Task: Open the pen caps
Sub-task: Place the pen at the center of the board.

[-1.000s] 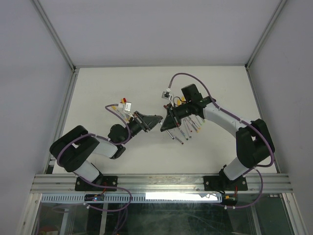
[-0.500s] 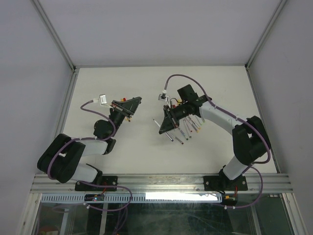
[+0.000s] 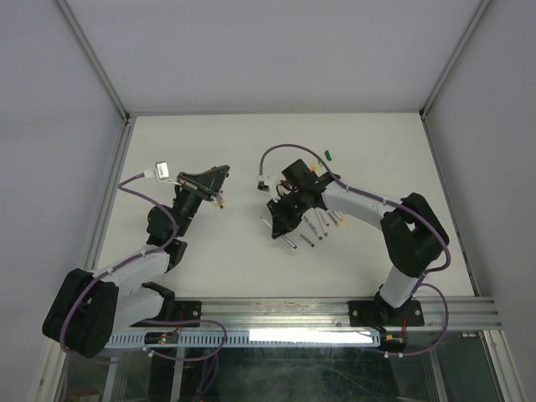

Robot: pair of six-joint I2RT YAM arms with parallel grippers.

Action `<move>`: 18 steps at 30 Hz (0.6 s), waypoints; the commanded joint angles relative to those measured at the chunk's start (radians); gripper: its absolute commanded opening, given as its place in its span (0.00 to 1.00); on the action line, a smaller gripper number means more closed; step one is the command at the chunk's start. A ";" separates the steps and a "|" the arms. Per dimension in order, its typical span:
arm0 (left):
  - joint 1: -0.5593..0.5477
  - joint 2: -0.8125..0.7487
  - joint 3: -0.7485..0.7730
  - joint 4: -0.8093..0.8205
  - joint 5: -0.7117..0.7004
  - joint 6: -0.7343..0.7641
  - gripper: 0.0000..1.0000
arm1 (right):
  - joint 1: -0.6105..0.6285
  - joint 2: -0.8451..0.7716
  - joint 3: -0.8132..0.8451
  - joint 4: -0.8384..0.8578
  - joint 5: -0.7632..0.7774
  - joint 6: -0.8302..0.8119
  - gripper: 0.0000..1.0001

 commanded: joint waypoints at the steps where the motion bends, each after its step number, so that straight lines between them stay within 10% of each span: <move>1: 0.003 -0.102 -0.042 -0.274 -0.053 0.023 0.00 | 0.078 0.065 0.057 -0.039 0.234 0.010 0.00; 18: 0.003 -0.162 -0.084 -0.425 -0.077 -0.033 0.00 | 0.106 0.146 0.121 -0.151 0.463 -0.046 0.02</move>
